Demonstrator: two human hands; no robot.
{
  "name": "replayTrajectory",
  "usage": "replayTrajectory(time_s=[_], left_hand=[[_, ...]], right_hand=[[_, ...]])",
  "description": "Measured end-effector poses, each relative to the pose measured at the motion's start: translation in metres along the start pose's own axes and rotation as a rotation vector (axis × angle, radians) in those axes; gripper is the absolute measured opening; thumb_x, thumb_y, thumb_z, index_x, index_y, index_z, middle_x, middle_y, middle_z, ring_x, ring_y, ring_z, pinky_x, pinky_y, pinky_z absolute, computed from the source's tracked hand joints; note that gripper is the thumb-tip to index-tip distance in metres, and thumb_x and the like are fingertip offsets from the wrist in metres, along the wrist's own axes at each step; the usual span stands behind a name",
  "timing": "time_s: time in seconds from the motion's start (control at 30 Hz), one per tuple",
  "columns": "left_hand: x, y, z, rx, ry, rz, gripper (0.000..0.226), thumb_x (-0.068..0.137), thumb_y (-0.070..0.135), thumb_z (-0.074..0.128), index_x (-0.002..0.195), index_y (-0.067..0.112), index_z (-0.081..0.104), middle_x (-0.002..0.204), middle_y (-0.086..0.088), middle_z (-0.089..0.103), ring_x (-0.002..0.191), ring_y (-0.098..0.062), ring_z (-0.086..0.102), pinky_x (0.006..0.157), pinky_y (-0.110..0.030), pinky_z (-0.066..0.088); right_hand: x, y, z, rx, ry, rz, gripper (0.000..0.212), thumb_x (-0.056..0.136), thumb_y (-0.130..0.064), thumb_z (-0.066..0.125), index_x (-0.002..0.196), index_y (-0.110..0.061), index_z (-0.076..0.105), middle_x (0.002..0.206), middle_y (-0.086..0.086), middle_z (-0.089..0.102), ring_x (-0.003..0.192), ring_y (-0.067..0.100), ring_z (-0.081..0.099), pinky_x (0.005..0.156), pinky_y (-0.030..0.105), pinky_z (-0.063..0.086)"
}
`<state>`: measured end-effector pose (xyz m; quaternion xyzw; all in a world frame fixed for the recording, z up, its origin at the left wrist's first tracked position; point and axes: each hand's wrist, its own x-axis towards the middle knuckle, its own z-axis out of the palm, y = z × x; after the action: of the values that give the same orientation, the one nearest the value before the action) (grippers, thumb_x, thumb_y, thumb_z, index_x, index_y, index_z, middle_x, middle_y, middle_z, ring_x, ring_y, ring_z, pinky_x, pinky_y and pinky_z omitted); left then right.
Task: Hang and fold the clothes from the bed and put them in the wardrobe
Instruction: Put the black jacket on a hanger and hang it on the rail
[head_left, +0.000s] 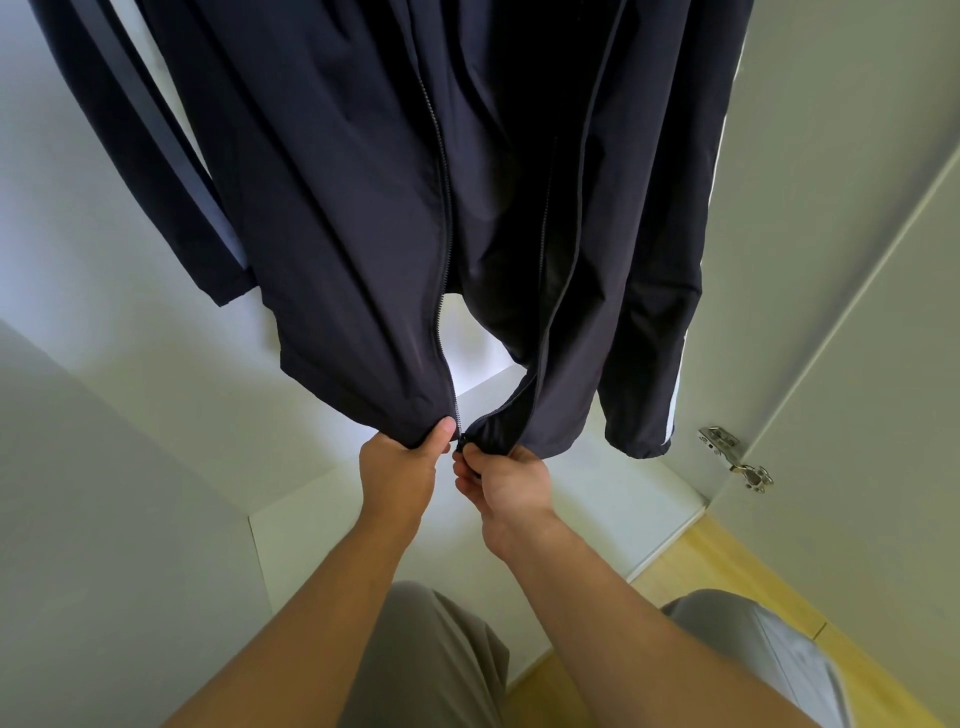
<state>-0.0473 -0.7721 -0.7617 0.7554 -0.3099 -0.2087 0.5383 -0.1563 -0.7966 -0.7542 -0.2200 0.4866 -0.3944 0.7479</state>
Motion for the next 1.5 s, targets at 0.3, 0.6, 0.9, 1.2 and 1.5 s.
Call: replayTrajectory(time_s=[0.3, 0.6, 0.9, 1.2, 1.5], left_hand=[[0.006, -0.002, -0.011, 0.042, -0.102, 0.031, 0.020, 0.081, 0.033, 0.085, 0.073, 0.033, 0.066, 0.066, 0.020, 0.070, 0.068, -0.001, 0.068, 0.061, -0.014, 0.048], [0.024, 0.002, -0.023, 0.200, -0.226, 0.134, 0.029, 0.084, 0.026, 0.082, 0.063, 0.013, 0.066, 0.054, 0.003, 0.063, 0.055, -0.010, 0.062, 0.050, -0.022, 0.047], [0.027, 0.004, -0.033, 0.155, -0.422, 0.072, 0.011, 0.092, 0.027, 0.073, 0.092, 0.016, 0.072, 0.074, 0.005, 0.071, 0.073, -0.008, 0.066, 0.067, -0.026, 0.050], [0.026, 0.007, -0.036, -0.001, -0.440, 0.015, 0.018, 0.090, 0.027, 0.074, 0.105, 0.017, 0.075, 0.094, 0.002, 0.079, 0.097, -0.027, 0.072, 0.097, -0.051, 0.055], [0.025, 0.010, -0.035, -0.045, -0.406, 0.034, 0.013, 0.092, 0.019, 0.073, 0.103, 0.012, 0.075, 0.095, -0.003, 0.077, 0.093, -0.025, 0.072, 0.089, -0.043, 0.060]], right_hand=[[0.002, -0.008, 0.003, 0.053, -0.002, 0.038, 0.012, 0.090, 0.004, 0.068, 0.101, 0.000, 0.066, 0.083, 0.013, 0.072, 0.062, 0.017, 0.066, 0.061, 0.025, 0.058], [0.005, -0.014, 0.006, 0.009, -0.013, 0.097, 0.012, 0.088, 0.005, 0.069, 0.098, -0.001, 0.066, 0.083, 0.015, 0.074, 0.061, 0.017, 0.066, 0.060, 0.026, 0.056], [0.008, -0.016, -0.009, -0.261, -0.126, 0.053, 0.020, 0.094, -0.019, 0.070, 0.109, -0.006, 0.067, 0.085, 0.007, 0.077, 0.062, 0.016, 0.067, 0.062, 0.028, 0.058], [0.012, -0.020, -0.021, -0.434, 0.108, -0.048, 0.035, 0.095, -0.040, 0.064, 0.075, -0.012, 0.066, 0.052, 0.000, 0.060, 0.045, 0.018, 0.047, 0.048, 0.026, 0.039], [0.005, -0.008, -0.016, -0.960, -0.078, -0.629, 0.028, 0.082, -0.046, 0.080, 0.096, -0.027, 0.065, 0.092, -0.016, 0.066, 0.089, 0.001, 0.062, 0.076, 0.017, 0.051]])
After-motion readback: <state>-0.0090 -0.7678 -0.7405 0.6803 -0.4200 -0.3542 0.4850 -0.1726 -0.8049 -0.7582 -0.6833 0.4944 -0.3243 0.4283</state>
